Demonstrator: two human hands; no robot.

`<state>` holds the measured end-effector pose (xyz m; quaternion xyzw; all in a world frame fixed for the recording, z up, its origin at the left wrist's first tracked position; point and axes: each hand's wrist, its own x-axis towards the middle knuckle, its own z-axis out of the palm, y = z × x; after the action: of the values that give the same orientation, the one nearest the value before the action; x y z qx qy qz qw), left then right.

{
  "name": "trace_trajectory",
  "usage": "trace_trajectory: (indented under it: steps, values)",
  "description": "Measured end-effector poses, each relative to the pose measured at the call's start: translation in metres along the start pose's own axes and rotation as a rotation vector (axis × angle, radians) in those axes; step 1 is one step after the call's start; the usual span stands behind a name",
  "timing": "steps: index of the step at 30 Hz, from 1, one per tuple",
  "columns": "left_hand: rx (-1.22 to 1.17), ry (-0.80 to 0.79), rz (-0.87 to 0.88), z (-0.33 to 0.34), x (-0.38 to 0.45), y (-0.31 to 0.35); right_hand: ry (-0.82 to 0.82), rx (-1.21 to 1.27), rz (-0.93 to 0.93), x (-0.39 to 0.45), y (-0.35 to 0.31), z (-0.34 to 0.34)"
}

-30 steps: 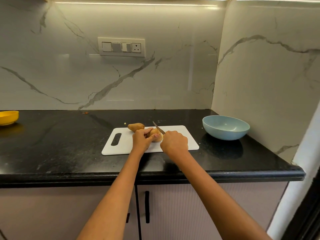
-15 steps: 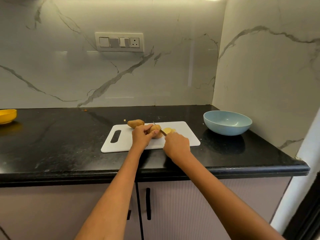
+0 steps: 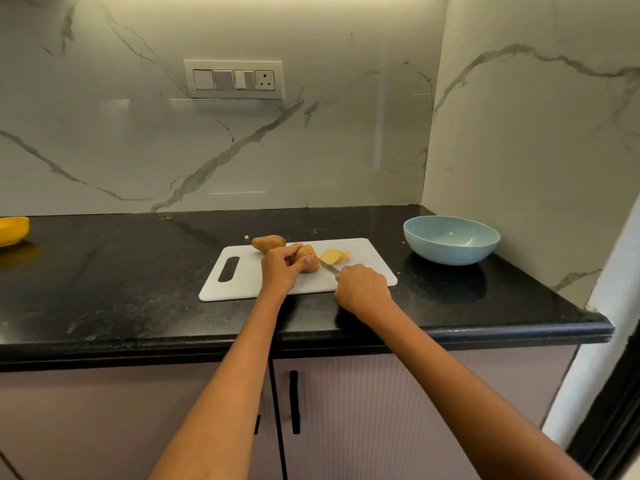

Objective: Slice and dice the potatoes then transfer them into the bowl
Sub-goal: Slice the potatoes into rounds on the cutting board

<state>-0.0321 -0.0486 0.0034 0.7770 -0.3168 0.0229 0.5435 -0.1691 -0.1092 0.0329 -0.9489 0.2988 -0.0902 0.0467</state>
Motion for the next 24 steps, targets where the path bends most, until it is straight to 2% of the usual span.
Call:
trace_trajectory:
  steps: [6, 11, 24]
  values:
    - [0.008, 0.029, -0.004, 0.003, 0.002, 0.000, 0.098, 0.111, 0.064, 0.011, -0.013, -0.027]
    - [-0.042, 0.062, -0.026, 0.003, 0.001, -0.002, 0.068, 0.093, 0.044, 0.009, -0.024, -0.028]
    - [-0.042, -0.002, -0.032, 0.001, 0.003, -0.001, 0.065, 0.012, 0.041, 0.002, -0.035, -0.020]
